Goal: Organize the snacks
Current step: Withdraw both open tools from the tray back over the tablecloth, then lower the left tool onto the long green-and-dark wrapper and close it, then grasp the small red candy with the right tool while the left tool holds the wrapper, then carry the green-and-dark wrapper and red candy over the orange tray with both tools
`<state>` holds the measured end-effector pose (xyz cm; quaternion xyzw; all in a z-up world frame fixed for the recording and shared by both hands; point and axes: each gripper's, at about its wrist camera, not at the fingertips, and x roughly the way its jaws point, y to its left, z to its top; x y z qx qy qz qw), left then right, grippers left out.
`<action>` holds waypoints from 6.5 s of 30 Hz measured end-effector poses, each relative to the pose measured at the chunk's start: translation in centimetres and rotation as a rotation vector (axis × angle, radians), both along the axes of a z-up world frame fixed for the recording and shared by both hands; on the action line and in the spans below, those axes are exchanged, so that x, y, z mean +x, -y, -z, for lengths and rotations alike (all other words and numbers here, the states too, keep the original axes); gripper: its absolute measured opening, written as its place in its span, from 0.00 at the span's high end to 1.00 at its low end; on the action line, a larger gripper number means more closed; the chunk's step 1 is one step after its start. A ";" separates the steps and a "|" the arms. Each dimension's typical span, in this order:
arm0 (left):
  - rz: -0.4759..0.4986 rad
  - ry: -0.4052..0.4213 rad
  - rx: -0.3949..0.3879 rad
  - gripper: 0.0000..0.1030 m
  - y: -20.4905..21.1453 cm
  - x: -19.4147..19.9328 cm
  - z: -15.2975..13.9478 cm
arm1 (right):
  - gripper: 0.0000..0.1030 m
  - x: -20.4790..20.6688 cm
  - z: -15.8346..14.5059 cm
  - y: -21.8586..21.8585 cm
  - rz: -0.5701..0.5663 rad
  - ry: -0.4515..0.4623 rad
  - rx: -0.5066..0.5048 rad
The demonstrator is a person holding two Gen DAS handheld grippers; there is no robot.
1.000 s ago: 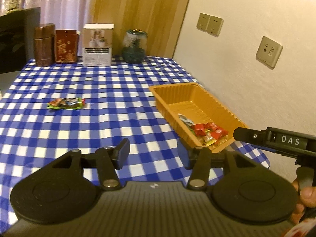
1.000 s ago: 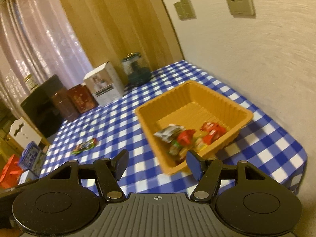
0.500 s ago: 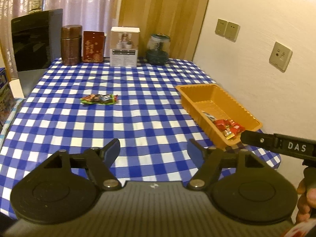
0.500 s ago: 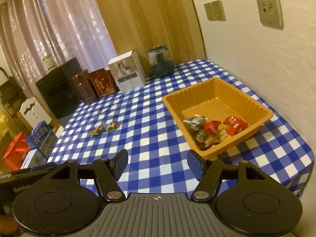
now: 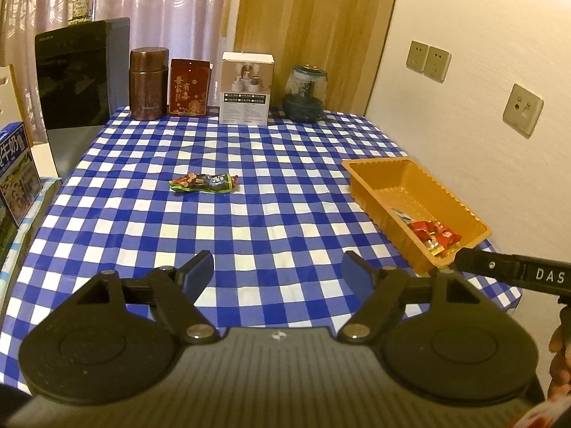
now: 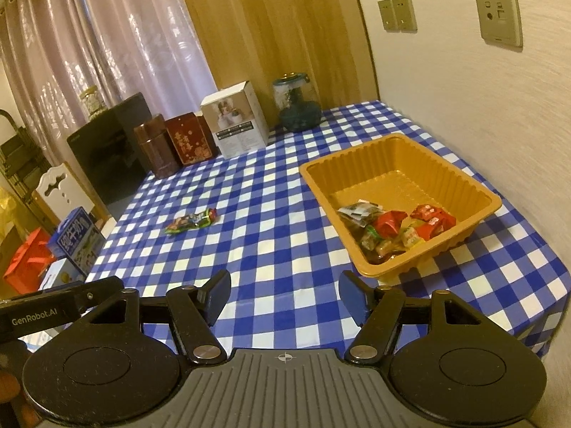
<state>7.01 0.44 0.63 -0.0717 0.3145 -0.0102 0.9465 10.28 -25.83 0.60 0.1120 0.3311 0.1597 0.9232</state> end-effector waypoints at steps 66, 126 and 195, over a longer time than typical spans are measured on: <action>0.328 -0.164 0.293 0.60 -12.7 27.8 13.9 | 0.39 28.3 12.0 -18.6 -0.359 -0.027 -0.155; 0.086 -0.150 0.099 0.75 -8.6 17.5 11.4 | 0.82 22.1 8.8 -18.4 -0.384 0.014 -0.196; 0.144 -0.082 -0.026 0.75 5.8 -0.1 1.9 | 0.82 -2.0 1.6 -0.9 -0.033 0.027 -0.111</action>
